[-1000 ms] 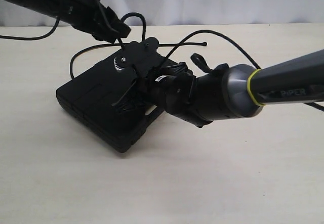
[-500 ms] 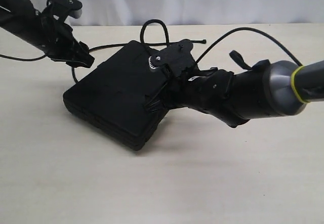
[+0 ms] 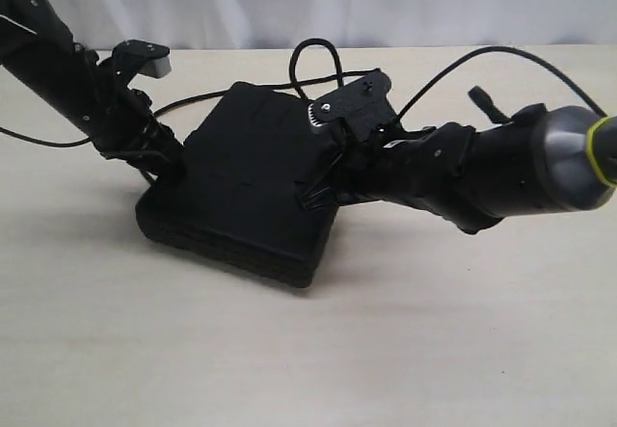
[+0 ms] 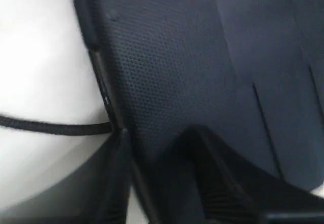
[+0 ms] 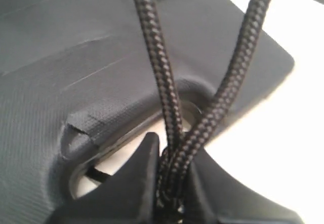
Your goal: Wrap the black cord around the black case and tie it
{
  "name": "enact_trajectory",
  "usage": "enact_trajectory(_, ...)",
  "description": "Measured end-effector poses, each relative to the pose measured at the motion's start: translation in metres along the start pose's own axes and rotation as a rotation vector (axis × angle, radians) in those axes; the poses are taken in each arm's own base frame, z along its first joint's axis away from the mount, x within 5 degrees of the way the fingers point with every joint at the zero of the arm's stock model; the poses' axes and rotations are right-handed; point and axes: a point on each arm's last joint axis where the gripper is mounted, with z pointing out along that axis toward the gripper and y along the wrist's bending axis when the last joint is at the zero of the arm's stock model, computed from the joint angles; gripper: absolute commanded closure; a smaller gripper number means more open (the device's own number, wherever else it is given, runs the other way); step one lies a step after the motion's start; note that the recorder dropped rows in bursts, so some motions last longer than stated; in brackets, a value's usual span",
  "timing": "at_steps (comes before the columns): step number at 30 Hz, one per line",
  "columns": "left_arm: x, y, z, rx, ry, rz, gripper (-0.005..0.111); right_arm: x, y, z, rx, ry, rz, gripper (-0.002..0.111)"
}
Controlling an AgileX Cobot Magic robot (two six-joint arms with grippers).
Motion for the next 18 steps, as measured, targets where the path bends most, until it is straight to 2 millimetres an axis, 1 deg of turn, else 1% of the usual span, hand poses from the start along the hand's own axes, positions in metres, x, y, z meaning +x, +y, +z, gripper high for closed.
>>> enact_trajectory(3, 0.006, -0.011, 0.001, 0.113, 0.074, 0.017, 0.085, 0.002, -0.013, -0.007, 0.023, 0.003, 0.014, 0.104)
enact_trajectory(6, 0.013, -0.023, 0.002, 0.248, 0.139, 0.044, 0.088, 0.004, -0.025, -0.014, 0.034, 0.005, 0.022, 0.104)
enact_trajectory(9, 0.013, -0.027, -0.002, 0.285, 0.141, 0.076, 0.088, 0.001, -0.030, -0.021, 0.018, 0.001, 0.029, 0.104)
enact_trajectory(12, 0.007, -0.024, -0.012, 0.197, 0.071, 0.090, 0.088, 0.000, -0.029, -0.024, -0.006, 0.009, 0.006, 0.104)
enact_trajectory(15, -0.003, -0.013, -0.028, 0.042, -0.057, 0.072, 0.088, 0.000, -0.029, -0.024, -0.016, 0.014, -0.002, 0.104)
enact_trajectory(17, -0.007, -0.005, -0.034, -0.048, -0.114, 0.078, 0.087, 0.000, -0.029, -0.024, -0.018, 0.015, -0.004, 0.104)
enact_trajectory(18, -0.009, -0.001, -0.035, -0.092, -0.130, 0.092, 0.085, 0.000, -0.029, -0.024, -0.018, 0.015, -0.006, 0.104)
